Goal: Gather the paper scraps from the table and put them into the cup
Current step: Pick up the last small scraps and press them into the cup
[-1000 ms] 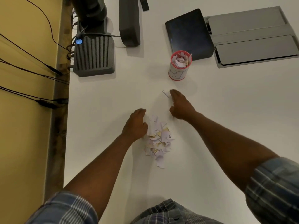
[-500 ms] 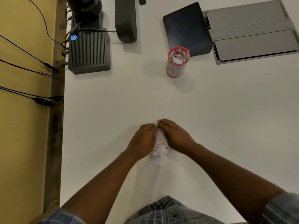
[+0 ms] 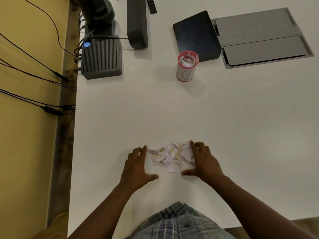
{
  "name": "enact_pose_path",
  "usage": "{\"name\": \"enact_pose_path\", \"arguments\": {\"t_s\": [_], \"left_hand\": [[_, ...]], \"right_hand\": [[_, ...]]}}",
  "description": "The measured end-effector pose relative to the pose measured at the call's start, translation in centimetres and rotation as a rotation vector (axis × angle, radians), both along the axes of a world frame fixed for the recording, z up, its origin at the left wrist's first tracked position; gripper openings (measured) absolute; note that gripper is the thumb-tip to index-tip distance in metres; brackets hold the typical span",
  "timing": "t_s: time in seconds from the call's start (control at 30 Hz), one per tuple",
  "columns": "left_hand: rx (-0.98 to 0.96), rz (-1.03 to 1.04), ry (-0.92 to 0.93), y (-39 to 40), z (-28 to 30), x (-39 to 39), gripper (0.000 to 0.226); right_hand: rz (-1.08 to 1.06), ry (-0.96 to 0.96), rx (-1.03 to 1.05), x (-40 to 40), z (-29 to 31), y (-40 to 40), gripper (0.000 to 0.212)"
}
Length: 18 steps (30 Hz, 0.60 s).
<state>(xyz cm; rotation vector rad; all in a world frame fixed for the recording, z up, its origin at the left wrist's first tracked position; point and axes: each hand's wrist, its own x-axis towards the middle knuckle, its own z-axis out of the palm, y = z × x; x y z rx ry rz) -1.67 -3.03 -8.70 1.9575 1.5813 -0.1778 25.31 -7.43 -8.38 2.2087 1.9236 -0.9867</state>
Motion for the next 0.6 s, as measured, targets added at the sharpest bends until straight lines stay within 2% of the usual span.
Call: {"name": "enact_pose_path", "arguments": {"t_s": [0.17,0.27,0.37,0.43,0.53,0.6], "left_hand": [[-0.024,-0.065,-0.078,0.6,-0.2,3.3,0.127],[0.01,-0.124,-0.091,1.1,-0.2,5.4,0.104],[-0.005,-0.036,-0.211,1.6,0.2,6.2,0.058],[0.0,-0.021,-0.27,1.9,0.5,6.0,0.037],[0.015,-0.022,-0.316,2.2,0.7,5.2,0.028],[0.042,-0.029,-0.329,2.5,0.8,4.7,0.027]], "right_hand": [[0.077,0.057,-0.042,-2.7,0.8,2.0,0.129],[0.147,0.096,-0.041,-4.3,1.2,3.4,0.118],[0.184,0.122,0.013,-5.4,1.2,3.9,0.083],[0.218,0.093,0.075,-5.5,1.3,3.8,0.058],[0.308,0.049,0.146,-4.8,1.3,3.3,0.033],[0.343,0.04,0.154,-4.3,1.3,3.1,0.024]]}}
